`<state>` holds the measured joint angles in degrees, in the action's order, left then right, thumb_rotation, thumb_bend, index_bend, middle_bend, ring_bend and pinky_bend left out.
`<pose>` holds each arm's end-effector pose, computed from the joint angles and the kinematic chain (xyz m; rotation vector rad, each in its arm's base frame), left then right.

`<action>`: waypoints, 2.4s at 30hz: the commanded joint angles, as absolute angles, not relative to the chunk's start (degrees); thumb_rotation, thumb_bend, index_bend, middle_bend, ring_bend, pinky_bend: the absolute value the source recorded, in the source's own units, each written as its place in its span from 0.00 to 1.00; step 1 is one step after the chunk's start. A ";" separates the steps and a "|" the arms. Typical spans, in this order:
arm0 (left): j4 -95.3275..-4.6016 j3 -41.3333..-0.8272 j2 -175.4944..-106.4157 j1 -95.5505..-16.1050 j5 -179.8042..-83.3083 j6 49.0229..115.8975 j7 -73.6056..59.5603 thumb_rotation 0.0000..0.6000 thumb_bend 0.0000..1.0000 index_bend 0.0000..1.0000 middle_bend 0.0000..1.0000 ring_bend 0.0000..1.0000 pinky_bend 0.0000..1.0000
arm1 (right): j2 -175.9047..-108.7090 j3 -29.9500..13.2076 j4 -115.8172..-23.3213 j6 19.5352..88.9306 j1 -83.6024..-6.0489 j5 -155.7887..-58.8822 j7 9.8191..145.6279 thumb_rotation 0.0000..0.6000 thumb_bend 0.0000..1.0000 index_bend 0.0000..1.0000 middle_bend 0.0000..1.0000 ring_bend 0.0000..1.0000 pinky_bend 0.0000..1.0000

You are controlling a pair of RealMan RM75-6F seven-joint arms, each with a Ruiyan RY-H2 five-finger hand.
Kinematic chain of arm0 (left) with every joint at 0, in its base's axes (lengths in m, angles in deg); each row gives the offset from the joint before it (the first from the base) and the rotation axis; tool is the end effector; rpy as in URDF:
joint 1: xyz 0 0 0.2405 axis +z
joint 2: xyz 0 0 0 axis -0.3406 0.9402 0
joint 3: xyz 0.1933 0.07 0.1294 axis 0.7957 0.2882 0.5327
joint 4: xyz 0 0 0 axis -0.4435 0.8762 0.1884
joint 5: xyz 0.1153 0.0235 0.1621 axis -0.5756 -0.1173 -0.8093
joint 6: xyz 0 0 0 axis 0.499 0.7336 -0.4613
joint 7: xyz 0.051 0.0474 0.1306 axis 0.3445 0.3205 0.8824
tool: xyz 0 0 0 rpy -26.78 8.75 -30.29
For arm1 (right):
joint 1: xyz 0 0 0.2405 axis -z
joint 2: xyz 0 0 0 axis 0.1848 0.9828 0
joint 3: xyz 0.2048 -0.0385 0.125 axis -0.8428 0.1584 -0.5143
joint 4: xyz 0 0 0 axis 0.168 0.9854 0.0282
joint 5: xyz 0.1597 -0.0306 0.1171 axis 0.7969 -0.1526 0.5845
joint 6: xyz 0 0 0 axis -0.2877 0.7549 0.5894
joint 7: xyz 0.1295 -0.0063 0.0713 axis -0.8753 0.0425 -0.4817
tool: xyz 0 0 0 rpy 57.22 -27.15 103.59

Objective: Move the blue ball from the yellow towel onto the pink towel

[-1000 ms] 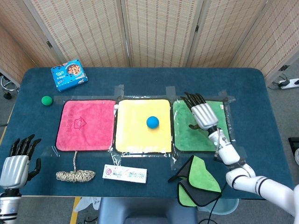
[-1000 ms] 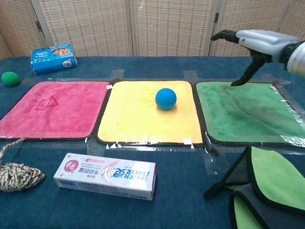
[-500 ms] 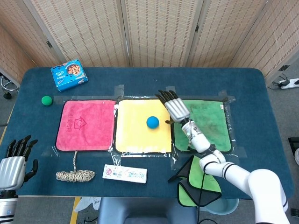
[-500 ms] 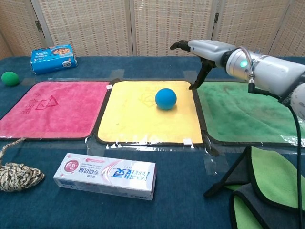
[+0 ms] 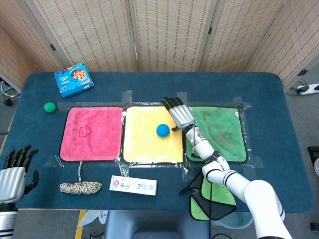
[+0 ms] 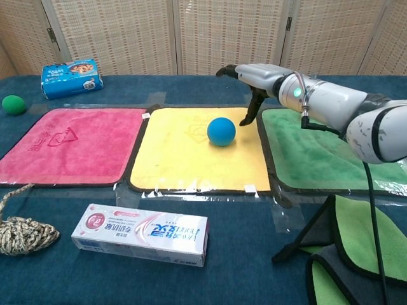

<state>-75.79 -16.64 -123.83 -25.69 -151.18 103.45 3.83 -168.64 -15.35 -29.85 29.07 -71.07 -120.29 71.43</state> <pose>-0.2802 0.1885 0.1501 -1.3442 -0.8860 -0.8361 -0.1028 -0.4514 -0.0520 1.8636 -0.8949 0.9548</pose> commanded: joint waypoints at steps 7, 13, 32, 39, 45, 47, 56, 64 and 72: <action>-75.58 -16.58 -123.69 -25.25 -150.93 103.70 3.62 1.00 0.59 0.17 0.09 0.12 0.03 | -172.75 -15.08 -22.39 27.09 -73.60 -119.59 68.53 1.00 0.08 0.00 0.00 0.00 0.00; -75.49 -16.48 -123.63 -24.95 -150.93 103.90 3.54 1.00 0.59 0.17 0.09 0.12 0.04 | -174.69 -14.42 -19.09 26.92 -75.11 -120.29 67.28 1.00 0.08 0.00 0.00 0.00 0.00; -74.53 -16.37 -123.76 -24.43 -151.02 103.97 2.47 1.00 0.59 0.17 0.09 0.12 0.04 | -177.93 -14.03 -18.55 29.04 -78.86 -121.44 65.80 1.00 0.07 0.00 0.00 0.00 0.00; -74.40 -16.52 -123.67 -24.60 -151.18 103.72 2.23 1.00 0.59 0.17 0.09 0.12 0.04 | -177.42 -14.35 -22.52 31.56 -80.27 -122.26 64.58 1.00 0.08 0.00 0.00 0.00 0.00; -74.63 -17.00 -123.17 -25.79 -152.59 103.07 2.10 1.00 0.59 0.17 0.09 0.12 0.04 | -172.09 -13.06 -30.48 37.37 -77.01 -124.00 65.46 1.00 0.08 0.00 0.00 0.00 0.00; -74.77 -17.32 -122.99 -26.48 -153.34 102.77 1.82 1.00 0.59 0.17 0.09 0.12 0.04 | -168.81 -12.39 -34.77 39.32 -74.65 -124.25 66.42 1.00 0.08 0.00 0.00 0.00 0.00; -74.19 -19.91 -122.42 -32.49 -156.58 98.06 -1.92 1.00 0.59 0.18 0.09 0.12 0.04 | -150.79 -9.23 -57.13 46.57 -62.36 -122.73 74.51 1.00 0.08 0.00 0.00 0.00 0.00; -71.12 -21.96 -123.34 -40.80 -159.97 90.61 -6.52 1.00 0.59 0.18 0.09 0.12 0.04 | -135.83 -5.58 -72.51 52.25 -51.89 -120.95 79.13 1.00 0.08 0.00 0.00 0.00 0.00; -67.12 -23.10 -125.34 -51.41 -165.32 82.27 -11.95 1.00 0.81 0.18 0.09 0.12 0.04 | -127.39 -2.30 -81.20 58.36 -43.95 -122.59 79.85 1.00 0.08 0.00 0.00 0.00 0.00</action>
<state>-68.69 -22.60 -124.47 -48.52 -163.43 84.77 -10.38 -128.53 -3.17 -79.97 57.23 -45.18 -122.02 79.56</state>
